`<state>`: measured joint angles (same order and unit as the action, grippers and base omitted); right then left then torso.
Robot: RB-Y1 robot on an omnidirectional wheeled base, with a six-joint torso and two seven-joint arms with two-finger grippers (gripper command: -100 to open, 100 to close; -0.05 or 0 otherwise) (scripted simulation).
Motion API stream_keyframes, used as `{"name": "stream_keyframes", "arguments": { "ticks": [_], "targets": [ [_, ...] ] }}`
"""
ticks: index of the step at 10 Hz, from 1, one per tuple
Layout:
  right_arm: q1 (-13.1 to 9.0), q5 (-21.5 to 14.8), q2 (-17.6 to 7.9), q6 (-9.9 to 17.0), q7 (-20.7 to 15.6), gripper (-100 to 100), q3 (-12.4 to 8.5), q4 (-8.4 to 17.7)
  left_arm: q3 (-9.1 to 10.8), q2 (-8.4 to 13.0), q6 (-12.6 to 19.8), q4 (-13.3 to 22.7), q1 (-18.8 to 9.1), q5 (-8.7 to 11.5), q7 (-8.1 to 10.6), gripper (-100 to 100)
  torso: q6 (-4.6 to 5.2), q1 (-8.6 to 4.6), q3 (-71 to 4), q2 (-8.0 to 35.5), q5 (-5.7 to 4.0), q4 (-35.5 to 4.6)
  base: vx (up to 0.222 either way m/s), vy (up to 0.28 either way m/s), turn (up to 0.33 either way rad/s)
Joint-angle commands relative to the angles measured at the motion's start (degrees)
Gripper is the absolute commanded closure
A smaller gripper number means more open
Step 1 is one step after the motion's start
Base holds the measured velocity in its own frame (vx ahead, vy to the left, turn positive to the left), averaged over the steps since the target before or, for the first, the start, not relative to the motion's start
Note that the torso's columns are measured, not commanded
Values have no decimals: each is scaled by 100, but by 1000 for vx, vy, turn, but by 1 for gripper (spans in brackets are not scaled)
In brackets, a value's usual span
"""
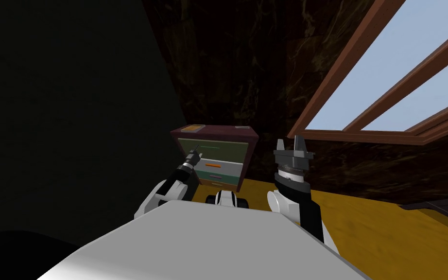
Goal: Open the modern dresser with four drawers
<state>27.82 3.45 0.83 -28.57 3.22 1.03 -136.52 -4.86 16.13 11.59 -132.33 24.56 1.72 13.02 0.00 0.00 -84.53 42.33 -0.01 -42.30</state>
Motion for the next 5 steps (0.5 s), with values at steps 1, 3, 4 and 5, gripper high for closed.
{"name": "stream_keyframes", "arguments": {
  "ticks": [1,3,4,5],
  "targets": [
    [-1,0,0,0,0,0,0,0,20,22,142,-165,36,3,21,-100,-1,6,17,31,2,-7,107,-15,-10],
    [-2,0,0,0,0,0,0,1,20,26,76,-101,32,9,18,100,0,2,9,17,1,-3,38,-5,0],
    [-2,0,0,1,0,0,0,1,-5,61,84,-198,108,16,28,100,0,3,9,17,1,-4,-110,7,56],
    [-4,0,0,1,0,0,0,1,-11,70,86,-222,127,17,30,100,0,6,23,34,12,10,-200,22,31]
  ]
}}
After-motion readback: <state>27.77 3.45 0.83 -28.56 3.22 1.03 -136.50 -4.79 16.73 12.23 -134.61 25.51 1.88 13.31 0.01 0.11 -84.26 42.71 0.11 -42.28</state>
